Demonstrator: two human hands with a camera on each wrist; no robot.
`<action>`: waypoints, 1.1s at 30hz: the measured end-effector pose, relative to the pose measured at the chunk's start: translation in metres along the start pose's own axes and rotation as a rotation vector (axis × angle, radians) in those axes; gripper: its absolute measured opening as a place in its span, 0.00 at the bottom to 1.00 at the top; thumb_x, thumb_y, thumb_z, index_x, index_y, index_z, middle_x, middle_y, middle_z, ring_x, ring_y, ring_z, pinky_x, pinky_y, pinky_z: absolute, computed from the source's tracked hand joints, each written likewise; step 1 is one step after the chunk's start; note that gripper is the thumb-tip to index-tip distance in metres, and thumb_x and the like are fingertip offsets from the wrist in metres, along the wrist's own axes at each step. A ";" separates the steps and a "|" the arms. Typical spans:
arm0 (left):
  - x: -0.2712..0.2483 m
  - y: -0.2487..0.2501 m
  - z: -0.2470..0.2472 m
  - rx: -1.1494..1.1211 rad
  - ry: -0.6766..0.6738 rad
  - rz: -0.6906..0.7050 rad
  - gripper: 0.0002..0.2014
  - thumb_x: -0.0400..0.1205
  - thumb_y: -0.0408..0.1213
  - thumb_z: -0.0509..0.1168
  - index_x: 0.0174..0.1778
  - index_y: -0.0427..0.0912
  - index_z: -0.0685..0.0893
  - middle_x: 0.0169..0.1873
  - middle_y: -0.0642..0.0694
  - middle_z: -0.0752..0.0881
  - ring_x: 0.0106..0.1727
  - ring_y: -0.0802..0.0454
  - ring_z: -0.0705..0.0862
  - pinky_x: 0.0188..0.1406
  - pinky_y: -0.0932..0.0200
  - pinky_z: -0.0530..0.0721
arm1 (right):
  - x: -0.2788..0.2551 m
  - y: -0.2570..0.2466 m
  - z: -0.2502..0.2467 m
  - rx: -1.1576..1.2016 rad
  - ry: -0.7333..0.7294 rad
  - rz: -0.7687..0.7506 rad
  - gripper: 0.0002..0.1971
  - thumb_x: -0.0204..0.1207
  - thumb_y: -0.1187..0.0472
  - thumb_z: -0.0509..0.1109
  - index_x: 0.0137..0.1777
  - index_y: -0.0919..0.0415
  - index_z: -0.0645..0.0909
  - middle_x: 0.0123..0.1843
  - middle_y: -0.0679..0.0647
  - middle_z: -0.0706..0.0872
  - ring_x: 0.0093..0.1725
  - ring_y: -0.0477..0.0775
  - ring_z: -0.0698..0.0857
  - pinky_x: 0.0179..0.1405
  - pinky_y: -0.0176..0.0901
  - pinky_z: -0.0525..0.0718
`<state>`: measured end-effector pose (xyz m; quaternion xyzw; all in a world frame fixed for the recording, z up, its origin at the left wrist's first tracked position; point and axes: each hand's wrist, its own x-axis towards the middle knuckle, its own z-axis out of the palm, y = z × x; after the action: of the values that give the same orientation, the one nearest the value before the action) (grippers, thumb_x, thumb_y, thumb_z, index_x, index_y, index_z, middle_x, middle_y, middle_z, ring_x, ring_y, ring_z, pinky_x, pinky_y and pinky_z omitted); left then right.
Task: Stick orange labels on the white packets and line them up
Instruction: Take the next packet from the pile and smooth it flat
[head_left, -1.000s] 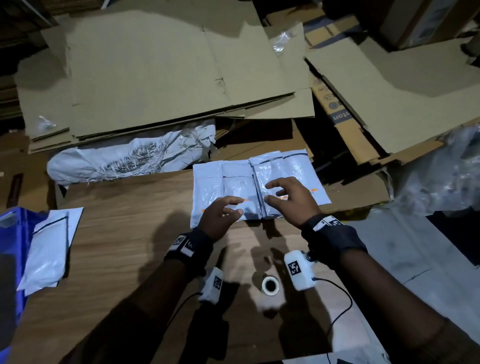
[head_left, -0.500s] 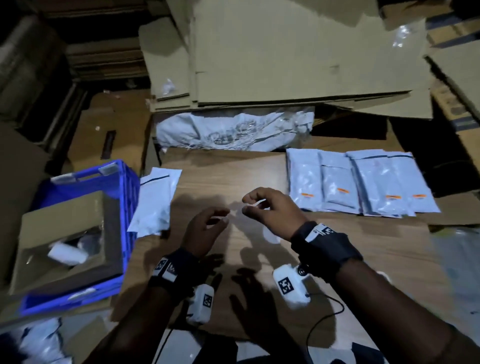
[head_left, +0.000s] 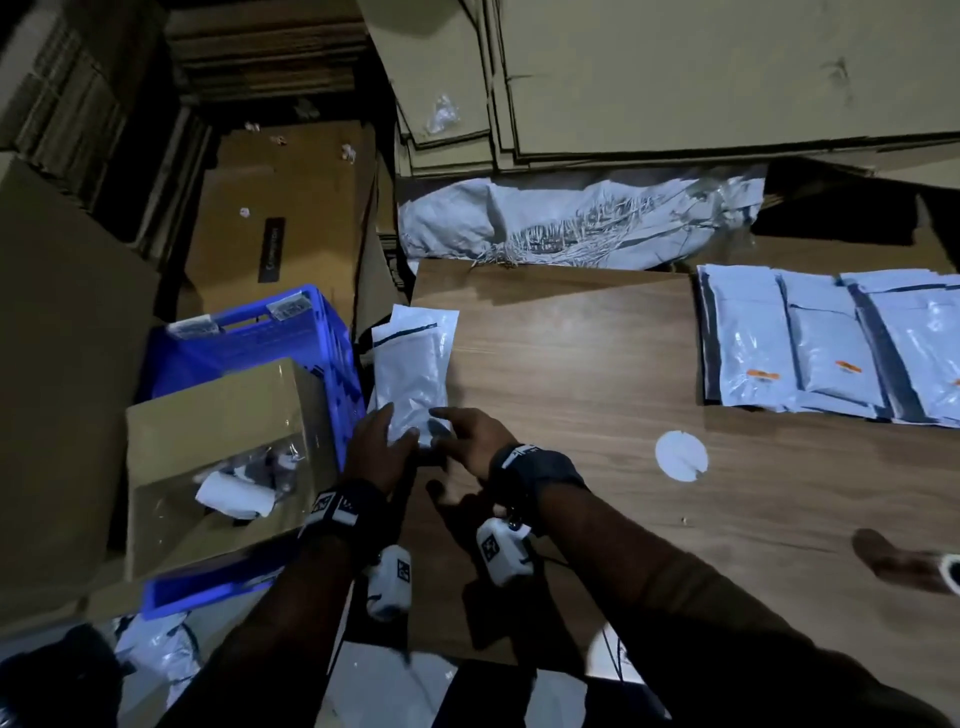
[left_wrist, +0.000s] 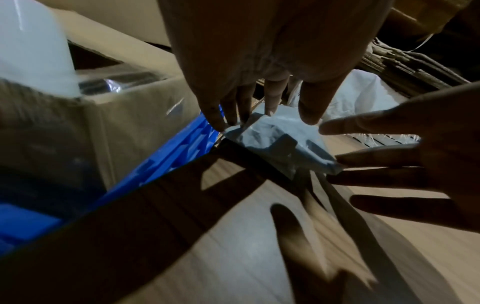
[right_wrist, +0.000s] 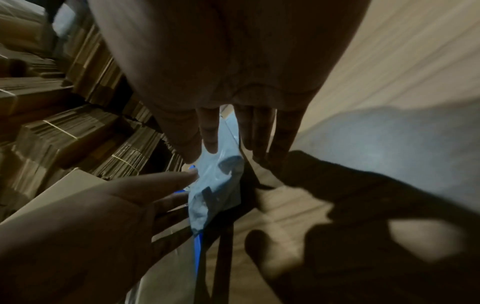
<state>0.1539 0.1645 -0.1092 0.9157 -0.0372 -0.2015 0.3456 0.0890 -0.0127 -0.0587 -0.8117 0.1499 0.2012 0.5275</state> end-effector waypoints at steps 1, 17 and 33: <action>-0.001 0.000 0.003 -0.015 -0.011 0.010 0.31 0.85 0.42 0.70 0.84 0.38 0.71 0.82 0.35 0.71 0.82 0.40 0.70 0.81 0.45 0.68 | 0.002 -0.001 0.004 0.011 0.005 0.019 0.25 0.83 0.55 0.74 0.80 0.56 0.79 0.77 0.54 0.83 0.75 0.56 0.81 0.64 0.35 0.74; -0.075 0.078 0.082 -0.191 -0.259 0.503 0.20 0.83 0.44 0.68 0.73 0.49 0.83 0.66 0.52 0.83 0.67 0.54 0.82 0.65 0.56 0.82 | -0.095 0.077 -0.070 -0.018 0.634 -0.229 0.16 0.70 0.69 0.69 0.54 0.54 0.88 0.54 0.48 0.85 0.51 0.49 0.86 0.49 0.36 0.82; -0.139 0.060 0.094 -0.131 -0.326 0.412 0.14 0.76 0.57 0.65 0.41 0.53 0.89 0.41 0.60 0.91 0.47 0.65 0.88 0.49 0.65 0.81 | -0.254 0.232 -0.093 -0.459 0.695 -0.007 0.09 0.57 0.61 0.74 0.38 0.50 0.83 0.53 0.50 0.78 0.53 0.61 0.75 0.45 0.50 0.79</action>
<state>-0.0065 0.0897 -0.0861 0.8200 -0.2650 -0.2737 0.4271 -0.2228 -0.1825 -0.0863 -0.9282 0.2677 -0.0583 0.2516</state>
